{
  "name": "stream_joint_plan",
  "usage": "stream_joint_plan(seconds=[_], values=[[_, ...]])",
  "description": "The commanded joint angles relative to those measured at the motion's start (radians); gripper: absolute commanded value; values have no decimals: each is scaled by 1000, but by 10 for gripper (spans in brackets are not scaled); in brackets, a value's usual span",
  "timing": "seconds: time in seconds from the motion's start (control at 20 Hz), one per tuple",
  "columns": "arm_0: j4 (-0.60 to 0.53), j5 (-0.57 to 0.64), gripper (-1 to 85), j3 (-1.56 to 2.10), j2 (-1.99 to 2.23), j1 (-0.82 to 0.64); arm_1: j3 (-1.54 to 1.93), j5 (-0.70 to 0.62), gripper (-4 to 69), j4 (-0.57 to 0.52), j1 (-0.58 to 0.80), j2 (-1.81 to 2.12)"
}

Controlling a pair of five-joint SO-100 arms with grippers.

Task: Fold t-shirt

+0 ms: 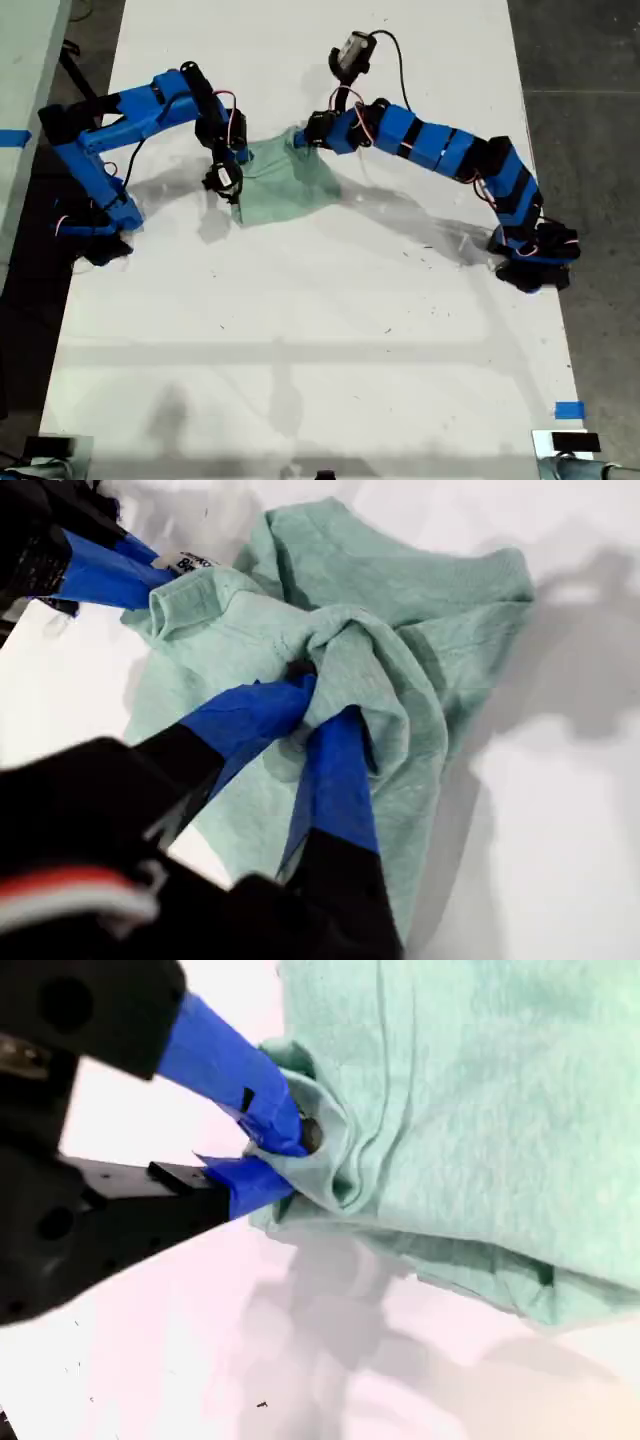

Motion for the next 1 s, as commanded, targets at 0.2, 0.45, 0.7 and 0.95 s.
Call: stream_joint_plan(seconds=[0.2,0.45,0.7,0.95], values=[[-6,-9,284,11,75,-120,-78,-2,252,54,94,11],[74,25,284,81,348,-264,-75,-60,199,258,207,123],[92,26,272,268,703,-324,37,-127,160,448,255,376],[77,-8,254,565,1094,-321,538,-150,139,430,256,828]])
